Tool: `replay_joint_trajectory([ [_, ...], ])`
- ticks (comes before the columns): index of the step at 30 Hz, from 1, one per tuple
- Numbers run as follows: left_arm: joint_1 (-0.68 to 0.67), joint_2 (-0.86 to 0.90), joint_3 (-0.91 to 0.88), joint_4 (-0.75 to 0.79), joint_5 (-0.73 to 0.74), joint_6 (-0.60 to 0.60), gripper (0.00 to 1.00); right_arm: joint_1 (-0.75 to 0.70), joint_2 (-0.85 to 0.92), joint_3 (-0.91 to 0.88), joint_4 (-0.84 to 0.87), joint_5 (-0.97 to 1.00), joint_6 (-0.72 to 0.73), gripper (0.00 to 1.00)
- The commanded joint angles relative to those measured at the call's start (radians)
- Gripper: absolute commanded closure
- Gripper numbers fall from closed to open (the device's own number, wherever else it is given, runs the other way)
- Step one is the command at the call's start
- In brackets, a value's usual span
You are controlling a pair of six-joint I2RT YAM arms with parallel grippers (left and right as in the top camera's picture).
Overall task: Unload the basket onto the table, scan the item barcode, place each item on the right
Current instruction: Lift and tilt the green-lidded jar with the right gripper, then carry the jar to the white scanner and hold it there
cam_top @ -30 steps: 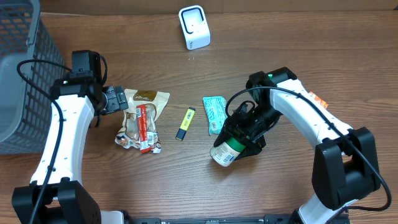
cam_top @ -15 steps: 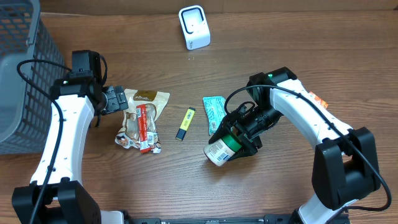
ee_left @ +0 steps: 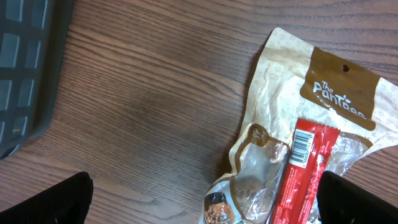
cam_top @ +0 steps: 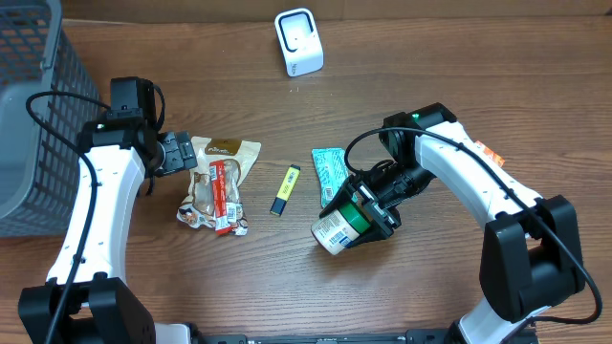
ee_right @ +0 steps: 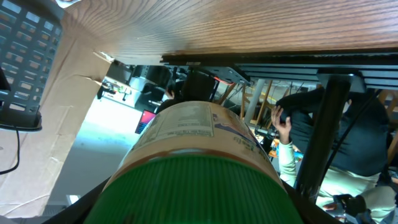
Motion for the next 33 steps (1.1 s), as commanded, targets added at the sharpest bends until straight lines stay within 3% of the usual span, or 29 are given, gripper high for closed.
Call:
replay_joint_trajectory([
  [1, 0.003, 0.008, 0.005, 0.001, -0.01, -0.004, 0.0, -0.002, -0.01, 0.024, -0.004, -0.05, 0.019, 0.62],
  [5, 0.003, 0.008, 0.005, 0.001, -0.01, -0.004, 0.0, -0.002, -0.01, 0.024, 0.003, -0.05, 0.019, 0.62],
  [10, 0.003, 0.008, 0.005, 0.001, -0.01, -0.004, 0.0, -0.002, -0.01, 0.024, 0.151, 0.031, 0.019, 0.74],
  [14, 0.003, 0.008, 0.005, 0.001, -0.01, -0.004, 0.0, -0.002, -0.01, 0.024, 0.298, 0.237, 0.018, 0.74],
  [16, 0.003, 0.008, 0.005, 0.001, -0.01, -0.004, 0.0, -0.002, -0.01, 0.024, 0.35, 0.404, 0.018, 0.83],
  [22, 0.004, 0.008, 0.005, 0.001, -0.01, -0.004, 0.0, -0.003, -0.01, 0.024, 0.446, 0.704, 0.018, 0.84],
  [25, 0.004, 0.008, 0.005, 0.002, -0.01, -0.004, 0.0, -0.003, -0.01, 0.025, 0.505, 0.729, -0.154, 0.84],
  [26, 0.004, 0.008, 0.005, 0.002, -0.01, -0.004, 0.0, -0.003, -0.01, 0.031, 0.522, 0.717, -0.22, 0.88],
  [28, 0.004, 0.008, 0.005, 0.001, -0.01, -0.004, 0.0, -0.004, -0.01, 0.072, 0.515, 0.732, -0.233, 0.94],
  [33, 0.004, 0.008, 0.005, 0.001, -0.01, -0.004, 0.0, -0.018, -0.01, 0.297, 0.378, 0.753, -0.262, 0.95],
])
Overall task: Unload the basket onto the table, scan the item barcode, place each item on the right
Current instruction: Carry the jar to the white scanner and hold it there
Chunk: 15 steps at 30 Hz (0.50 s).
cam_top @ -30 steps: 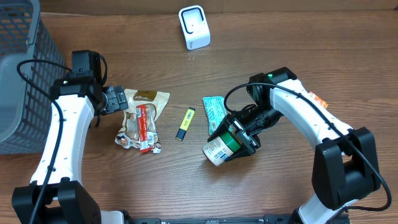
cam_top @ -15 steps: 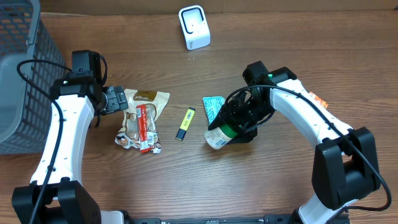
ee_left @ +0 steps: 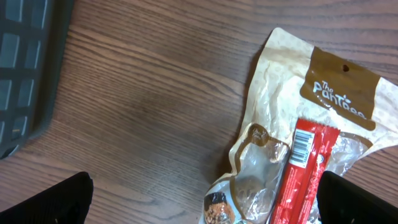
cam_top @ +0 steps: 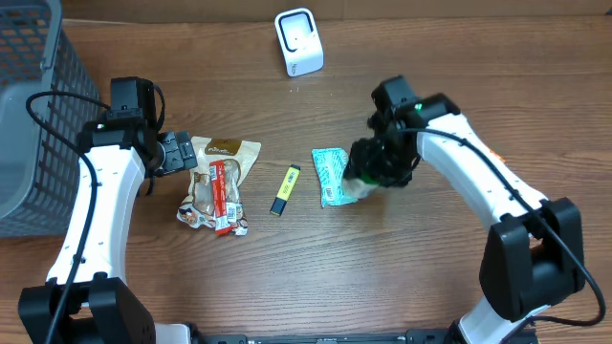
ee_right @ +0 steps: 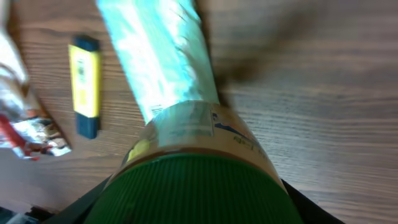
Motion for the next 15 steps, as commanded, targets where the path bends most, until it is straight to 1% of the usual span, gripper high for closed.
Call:
replay_joint_trajectory([
  [1, 0.004, 0.008, 0.005, 0.002, -0.01, -0.004, 0.0, -0.013, -0.012, 0.237, -0.079, 0.036, -0.087, 0.96],
  [7, 0.004, 0.008, 0.005, 0.001, -0.01, -0.004, 0.0, -0.008, -0.012, 0.555, -0.223, 0.101, -0.118, 0.96],
  [9, 0.004, 0.008, 0.005, 0.002, -0.01, -0.004, 0.0, -0.008, -0.012, 0.61, -0.233, 0.122, -0.138, 0.96],
  [12, 0.004, 0.008, 0.005, 0.001, -0.01, -0.004, 0.0, -0.008, -0.012, 0.634, -0.183, 0.133, -0.185, 0.96],
  [14, 0.004, 0.008, 0.005, 0.001, -0.01, -0.004, 0.0, -0.008, -0.006, 0.633, -0.113, 0.133, -0.215, 0.96],
  [15, 0.004, 0.008, 0.005, 0.001, -0.01, -0.004, 0.0, -0.008, 0.005, 0.632, -0.048, 0.132, -0.223, 0.96],
])
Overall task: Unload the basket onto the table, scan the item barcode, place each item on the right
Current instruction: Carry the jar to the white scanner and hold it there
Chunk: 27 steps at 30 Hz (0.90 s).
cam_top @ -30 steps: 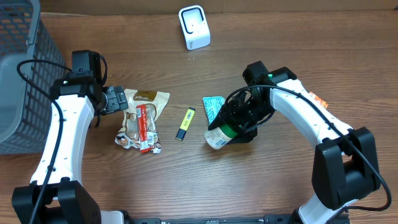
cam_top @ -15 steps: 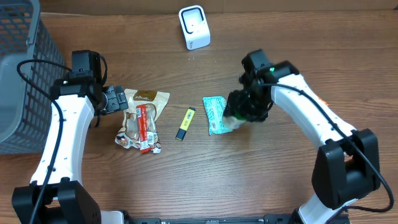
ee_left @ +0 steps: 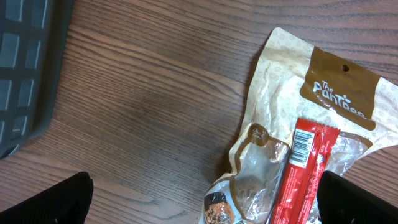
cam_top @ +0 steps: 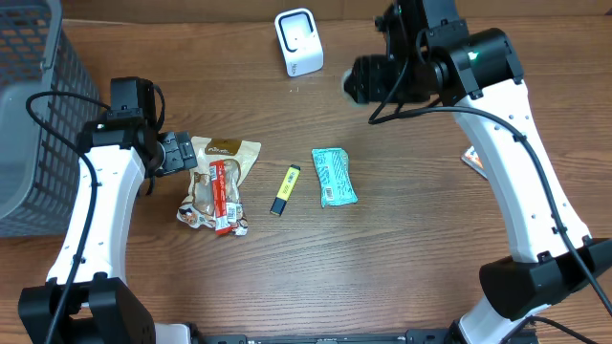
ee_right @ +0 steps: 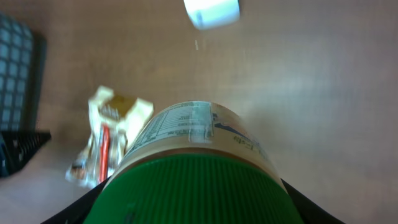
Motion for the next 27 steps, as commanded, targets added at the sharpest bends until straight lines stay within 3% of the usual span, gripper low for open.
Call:
replay_joint_trajectory([
  [1, 0.004, 0.008, 0.005, 0.002, -0.011, -0.004, 0.0, 0.0, 0.011, 0.026, 0.129, 0.021, -0.064, 0.96],
  [13, 0.004, 0.008, 0.005, 0.002, -0.01, -0.004, 0.0, 0.018, 0.262, 0.026, 0.626, 0.021, -0.064, 0.96],
  [27, 0.004, 0.008, 0.005, 0.002, -0.011, -0.004, 0.0, 0.019, 0.546, 0.026, 1.078, 0.021, -0.063, 0.96],
])
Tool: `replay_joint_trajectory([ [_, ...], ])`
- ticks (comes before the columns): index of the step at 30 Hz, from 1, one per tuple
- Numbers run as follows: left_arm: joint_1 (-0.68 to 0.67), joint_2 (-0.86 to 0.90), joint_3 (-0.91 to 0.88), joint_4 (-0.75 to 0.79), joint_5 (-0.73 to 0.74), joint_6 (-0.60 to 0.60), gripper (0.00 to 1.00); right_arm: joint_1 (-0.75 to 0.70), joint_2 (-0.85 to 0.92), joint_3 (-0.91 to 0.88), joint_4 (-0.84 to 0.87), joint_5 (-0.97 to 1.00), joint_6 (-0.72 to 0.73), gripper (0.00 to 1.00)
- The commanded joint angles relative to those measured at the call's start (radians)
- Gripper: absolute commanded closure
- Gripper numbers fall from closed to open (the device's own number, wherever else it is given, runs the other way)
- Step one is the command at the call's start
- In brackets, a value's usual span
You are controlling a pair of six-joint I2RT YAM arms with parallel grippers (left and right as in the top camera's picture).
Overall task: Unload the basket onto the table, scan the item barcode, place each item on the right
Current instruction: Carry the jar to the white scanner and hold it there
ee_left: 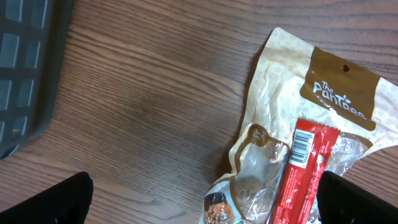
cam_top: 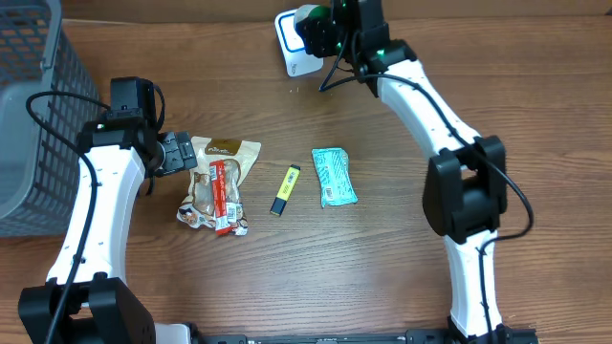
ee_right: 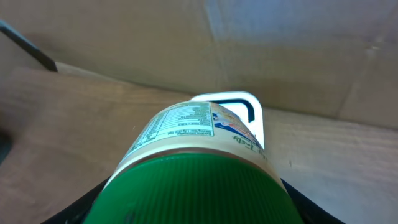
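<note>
The item is a jar with a green ribbed lid (ee_right: 193, 186) and a printed label (ee_right: 186, 127). My right gripper (ee_right: 193, 208) is shut on it at the lid end. In the overhead view the jar (cam_top: 313, 21) is held at the table's far edge, right beside the white barcode scanner (cam_top: 293, 53). In the right wrist view the scanner (ee_right: 244, 109) shows just behind the jar's label. My left gripper (cam_top: 178, 153) stands open at the left, its fingertips (ee_left: 59, 199) low over the table beside a snack bag.
A grey mesh basket (cam_top: 29, 115) fills the left side. A brown snack bag with a red bar (cam_top: 218, 186), a yellow marker (cam_top: 284, 189) and a teal packet (cam_top: 334, 176) lie mid-table. A cardboard wall (ee_right: 280, 50) rises behind the scanner.
My right gripper has moved left and farther back with the jar, from the right of the scanner to right against it. The left arm has not moved.
The right gripper held the jar low near the table's front, right of the teal packet. Then it held it over the packet, then high at the back right of the scanner, and now at the scanner. The left gripper stayed open by the snack bag throughout.
</note>
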Motion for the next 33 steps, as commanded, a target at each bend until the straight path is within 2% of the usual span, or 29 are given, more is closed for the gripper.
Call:
replay_joint_trajectory([
  [1, 0.004, 0.008, 0.005, 0.001, -0.01, -0.004, 0.0, 0.005, 0.045, 0.023, 0.108, 0.003, -0.006, 0.96],
  [7, 0.003, 0.008, 0.005, 0.001, -0.01, -0.004, 0.0, 0.005, 0.11, 0.023, 0.318, 0.003, 0.001, 0.96],
  [19, 0.003, 0.008, 0.005, 0.001, -0.01, -0.004, 0.0, 0.032, 0.255, 0.023, 0.562, 0.035, 0.061, 0.96],
  [33, 0.003, 0.008, 0.005, 0.001, -0.01, -0.004, 0.0, 0.045, 0.286, 0.023, 0.62, 0.082, 0.061, 0.96],
])
